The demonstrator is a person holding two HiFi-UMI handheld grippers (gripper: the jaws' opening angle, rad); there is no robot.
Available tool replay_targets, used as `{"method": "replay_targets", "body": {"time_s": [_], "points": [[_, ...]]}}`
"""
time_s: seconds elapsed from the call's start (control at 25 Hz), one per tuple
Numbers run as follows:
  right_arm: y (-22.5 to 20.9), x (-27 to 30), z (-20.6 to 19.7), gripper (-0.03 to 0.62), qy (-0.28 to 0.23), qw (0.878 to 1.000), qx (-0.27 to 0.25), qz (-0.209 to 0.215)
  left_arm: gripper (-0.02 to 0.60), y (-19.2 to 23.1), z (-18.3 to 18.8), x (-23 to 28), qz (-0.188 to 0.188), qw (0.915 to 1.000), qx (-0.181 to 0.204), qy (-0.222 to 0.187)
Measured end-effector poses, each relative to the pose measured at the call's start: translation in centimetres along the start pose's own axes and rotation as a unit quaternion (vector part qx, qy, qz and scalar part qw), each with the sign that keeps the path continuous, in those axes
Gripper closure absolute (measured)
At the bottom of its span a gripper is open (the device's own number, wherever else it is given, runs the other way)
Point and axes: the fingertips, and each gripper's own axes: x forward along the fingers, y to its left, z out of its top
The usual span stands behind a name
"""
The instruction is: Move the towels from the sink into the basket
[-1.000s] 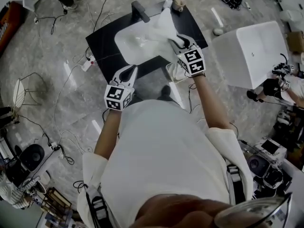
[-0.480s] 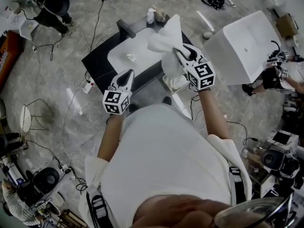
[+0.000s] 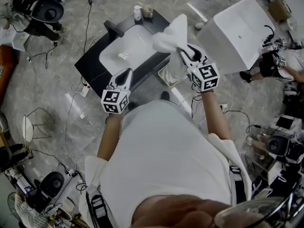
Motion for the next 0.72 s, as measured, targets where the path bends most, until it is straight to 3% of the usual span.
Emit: {"method": "replay_targets", "body": {"time_s": [0.32, 0.72], "points": [[-1.7, -2.7, -2.0, 0.488, 0.002, 0.999, 0.024, -0.033, 0.571, -2.6, -0.2, 1.8, -0.038, 0.9991, 0.012, 0.013], [-6.5, -8.4, -7.3, 0.488, 0.033, 0.993, 0.061, -0.1, 0.571, -7.9, -2.1, 7.1, -0.106, 0.9928, 0.021, 0.05]]}}
